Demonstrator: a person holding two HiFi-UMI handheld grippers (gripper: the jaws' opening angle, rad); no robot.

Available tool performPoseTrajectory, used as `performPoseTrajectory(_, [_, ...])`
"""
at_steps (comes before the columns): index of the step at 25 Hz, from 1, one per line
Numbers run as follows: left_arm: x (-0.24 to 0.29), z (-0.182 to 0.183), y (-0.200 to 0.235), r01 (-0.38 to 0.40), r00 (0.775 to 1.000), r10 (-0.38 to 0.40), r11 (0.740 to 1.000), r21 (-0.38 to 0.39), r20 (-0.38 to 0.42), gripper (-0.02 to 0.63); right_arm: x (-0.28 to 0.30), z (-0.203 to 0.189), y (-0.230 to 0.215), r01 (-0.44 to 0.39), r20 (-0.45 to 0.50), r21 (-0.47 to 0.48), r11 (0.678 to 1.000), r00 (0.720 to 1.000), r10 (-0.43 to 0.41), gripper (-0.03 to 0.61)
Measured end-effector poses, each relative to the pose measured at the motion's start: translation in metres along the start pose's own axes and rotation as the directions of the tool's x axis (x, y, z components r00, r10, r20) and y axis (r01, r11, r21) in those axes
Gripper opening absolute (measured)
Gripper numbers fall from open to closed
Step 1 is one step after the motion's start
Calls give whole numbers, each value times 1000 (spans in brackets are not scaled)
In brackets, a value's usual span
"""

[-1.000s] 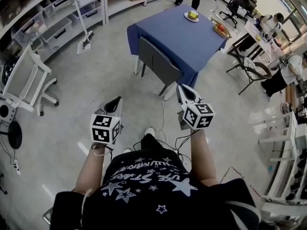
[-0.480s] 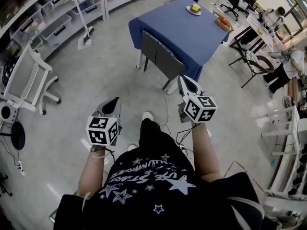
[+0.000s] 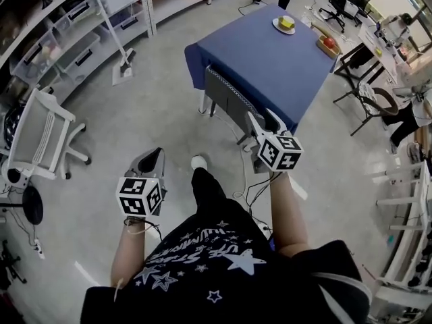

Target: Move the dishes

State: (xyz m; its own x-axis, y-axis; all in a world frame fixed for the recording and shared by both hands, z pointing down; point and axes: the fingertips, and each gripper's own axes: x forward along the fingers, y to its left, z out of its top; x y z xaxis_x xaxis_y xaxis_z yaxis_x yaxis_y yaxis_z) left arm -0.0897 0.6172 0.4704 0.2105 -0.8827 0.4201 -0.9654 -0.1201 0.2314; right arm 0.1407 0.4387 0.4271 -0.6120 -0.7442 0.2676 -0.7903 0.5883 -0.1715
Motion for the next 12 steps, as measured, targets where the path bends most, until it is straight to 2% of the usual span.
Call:
performPoseTrajectory(3, [44,34,22,-4,1000,4,1000,-6,-7,20,54,23,-25,14,-5,1,1000,1000,-14,240])
performPoseTrajectory(8, [133,91,53,2,1000,-2,1000,-6,-18,20,137,49,-71,14,-36,12,1000,999,-14,244])
performPoseTrajectory(12, [200,121,64,22,999,-23,1000,-8,-35,20,192,57,-118,33,-71,45,998,997,-30,244])
